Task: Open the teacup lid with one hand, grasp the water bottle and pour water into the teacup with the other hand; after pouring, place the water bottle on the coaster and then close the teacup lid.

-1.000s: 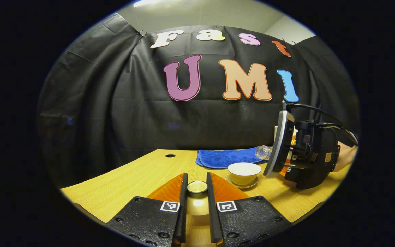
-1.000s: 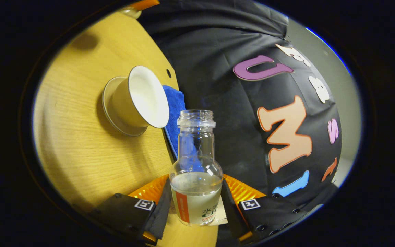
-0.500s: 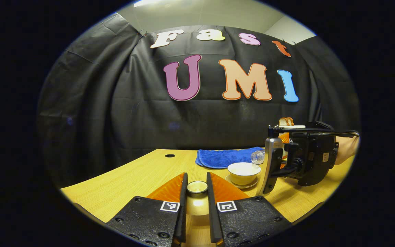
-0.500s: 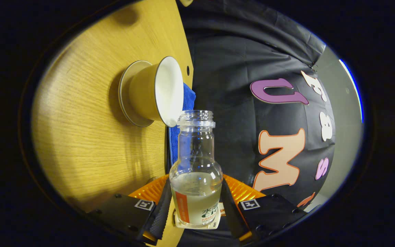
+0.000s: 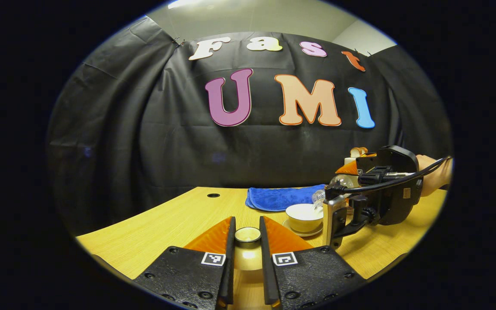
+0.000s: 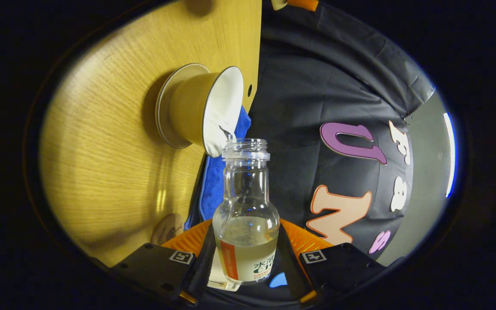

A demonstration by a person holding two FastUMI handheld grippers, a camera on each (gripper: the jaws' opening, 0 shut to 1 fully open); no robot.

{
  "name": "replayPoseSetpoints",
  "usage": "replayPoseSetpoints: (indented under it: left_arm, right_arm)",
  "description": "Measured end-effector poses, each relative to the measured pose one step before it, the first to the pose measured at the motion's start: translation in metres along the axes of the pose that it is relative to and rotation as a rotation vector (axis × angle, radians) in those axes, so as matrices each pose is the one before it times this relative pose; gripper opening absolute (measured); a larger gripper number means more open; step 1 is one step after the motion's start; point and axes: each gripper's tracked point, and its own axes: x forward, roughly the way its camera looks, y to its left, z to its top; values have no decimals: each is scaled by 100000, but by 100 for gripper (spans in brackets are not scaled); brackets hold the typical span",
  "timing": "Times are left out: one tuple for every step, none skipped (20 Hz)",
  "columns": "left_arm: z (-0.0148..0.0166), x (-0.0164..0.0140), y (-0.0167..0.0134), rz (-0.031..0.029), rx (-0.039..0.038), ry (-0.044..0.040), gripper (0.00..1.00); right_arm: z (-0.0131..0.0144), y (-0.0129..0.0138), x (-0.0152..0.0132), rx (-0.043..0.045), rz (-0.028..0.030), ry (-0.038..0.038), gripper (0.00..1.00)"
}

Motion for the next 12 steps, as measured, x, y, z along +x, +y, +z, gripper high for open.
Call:
replayPoseSetpoints:
  left_arm:
    - [5, -27, -1, -4, 19, 35, 25]
    - [2, -5, -3, -10, -5, -20, 25]
    - [-13, 24, -7, -14, -3, -22, 25]
    - [-14, -10, 19, -13, -1, 33, 25]
    - [49, 18, -8, 3, -29, -17, 25]
    - [-53, -11, 10, 0, 18, 28, 25]
    - [37, 6, 5, 8, -25, -16, 25]
    - [-18, -3, -7, -19, 12, 24, 25]
    - [35, -23, -14, -64, -5, -3, 25]
    - [-39, 24, 16, -7, -7, -19, 25]
    - [8, 5, -9, -8, 6, 82, 25]
    - [12, -15, 9, -21, -8, -62, 25]
  right_arm:
    - [181, -115, -77, -861, -160, -310, 75]
    - [74, -178, 95, -1247, -368, -320, 75]
    - [178, -275, -19, -1324, -264, -278, 75]
    - [40, -283, 139, -1367, -31, -552, 75]
    - [107, -353, 77, -1760, -471, -463, 75]
    - [-49, -422, 244, -1759, -141, -412, 75]
    - [-33, -236, 128, -1752, -43, -234, 75]
    - [-41, -101, -20, -1686, 11, -116, 76]
    - [-53, -234, 0, -1560, -112, -268, 76]
    - [-28, -99, -16, -1535, -280, -313, 76]
    - [-60, -167, 60, -1521, -140, -174, 75]
    - [-81, -190, 34, -1751, -149, -195, 75]
